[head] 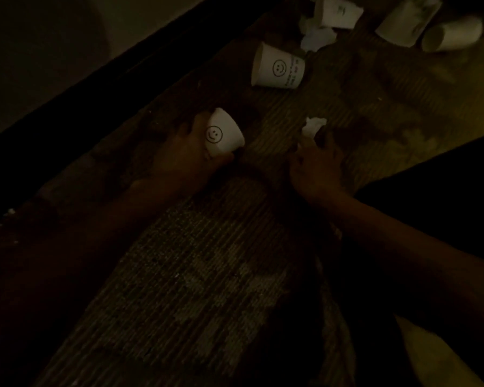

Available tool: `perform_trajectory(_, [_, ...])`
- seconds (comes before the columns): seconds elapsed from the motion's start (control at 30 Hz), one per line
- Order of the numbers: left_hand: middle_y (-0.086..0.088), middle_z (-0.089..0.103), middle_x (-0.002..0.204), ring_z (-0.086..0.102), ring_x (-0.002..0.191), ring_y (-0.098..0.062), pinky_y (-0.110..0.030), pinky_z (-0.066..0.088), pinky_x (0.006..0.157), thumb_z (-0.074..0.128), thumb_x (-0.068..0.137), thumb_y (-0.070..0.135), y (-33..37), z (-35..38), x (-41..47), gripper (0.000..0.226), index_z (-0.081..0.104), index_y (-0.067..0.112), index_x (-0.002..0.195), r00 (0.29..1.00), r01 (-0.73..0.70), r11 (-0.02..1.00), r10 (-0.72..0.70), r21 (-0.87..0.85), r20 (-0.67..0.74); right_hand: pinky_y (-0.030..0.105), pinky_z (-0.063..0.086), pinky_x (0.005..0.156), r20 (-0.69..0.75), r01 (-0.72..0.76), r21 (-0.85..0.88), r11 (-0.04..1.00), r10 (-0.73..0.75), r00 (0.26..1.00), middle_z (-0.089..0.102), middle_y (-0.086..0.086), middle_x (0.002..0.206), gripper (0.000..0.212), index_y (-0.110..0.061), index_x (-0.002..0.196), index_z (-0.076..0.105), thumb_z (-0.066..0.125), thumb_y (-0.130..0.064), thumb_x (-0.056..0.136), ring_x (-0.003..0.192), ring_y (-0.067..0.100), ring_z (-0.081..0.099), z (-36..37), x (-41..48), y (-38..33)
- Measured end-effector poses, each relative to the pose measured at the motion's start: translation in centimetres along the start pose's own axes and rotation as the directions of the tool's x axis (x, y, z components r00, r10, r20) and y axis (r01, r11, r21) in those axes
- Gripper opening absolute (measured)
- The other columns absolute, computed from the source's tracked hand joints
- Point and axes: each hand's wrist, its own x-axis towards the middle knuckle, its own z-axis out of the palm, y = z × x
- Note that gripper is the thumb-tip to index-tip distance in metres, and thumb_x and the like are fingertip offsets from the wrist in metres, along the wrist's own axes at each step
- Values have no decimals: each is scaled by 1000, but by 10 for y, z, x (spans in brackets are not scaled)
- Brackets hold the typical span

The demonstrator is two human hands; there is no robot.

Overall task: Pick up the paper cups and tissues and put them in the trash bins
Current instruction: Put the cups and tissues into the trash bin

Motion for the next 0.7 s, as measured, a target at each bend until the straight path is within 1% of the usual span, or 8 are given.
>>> perform_trajectory(0.13, [-7,44,147,43,133,-28,-39,39,101,72,76,57,5,10,-8,93,28,23,150,999,2,982,-11,-190,-41,46,29,112,-59,-21,85,996,27,998,44,13,143,40,-10,140,47,37,-27,104,134,34,36,7,4,4])
perform_trajectory(0.27, [8,50,132,51,111,-9,-15,41,79,77,70,58,21,13,-30,93,38,21,146,989,115,899,-141,-423,-32,21,35,103,-178,26,393,919,48,983,61,7,125,38,-2,131,55,44,-26,104,121,20,53,4,-19,-15])
perform_trajectory(0.33, [15,48,120,49,98,0,-7,39,66,76,70,57,35,6,-49,89,41,20,144,979,157,859,-200,-487,-37,-3,29,76,-123,-48,578,814,145,982,57,-13,93,37,-5,122,62,48,-33,102,93,2,57,-9,-42,-29])
perform_trajectory(0.4, [20,49,115,51,94,5,-12,42,67,71,69,62,60,-11,-77,91,37,24,145,975,198,821,-221,-536,22,-9,28,58,60,-193,718,668,217,974,41,-22,80,27,-16,111,63,48,-36,101,66,-13,46,-32,-76,-40])
perform_trajectory(0.47, [18,50,119,53,98,5,-17,44,73,61,71,65,96,-37,-100,89,32,27,147,978,204,807,-187,-555,88,-5,35,55,269,-338,830,444,213,939,45,-19,80,23,-20,107,63,47,-36,101,64,-12,48,-70,-110,-53])
perform_trajectory(0.5, [15,50,123,55,101,2,-20,46,76,58,73,65,116,-50,-110,87,31,28,147,976,216,790,-179,-574,121,1,43,66,329,-377,856,354,191,925,51,-16,82,23,-22,104,64,48,-39,100,71,-7,51,-91,-126,-58])
perform_trajectory(0.6, [20,54,113,63,93,4,-20,53,72,55,88,53,182,-86,-138,57,38,32,139,967,255,719,-172,-646,189,37,50,98,386,-413,863,290,149,911,66,-4,111,29,-32,105,65,50,-55,94,102,15,63,-155,-167,-68])
perform_trajectory(0.7, [17,59,107,66,80,9,-12,52,59,52,95,43,255,-125,-165,43,43,30,135,956,285,659,-141,-696,258,35,58,85,354,-391,910,136,234,906,74,0,102,33,-23,105,69,60,-51,90,92,14,71,-232,-201,-75])
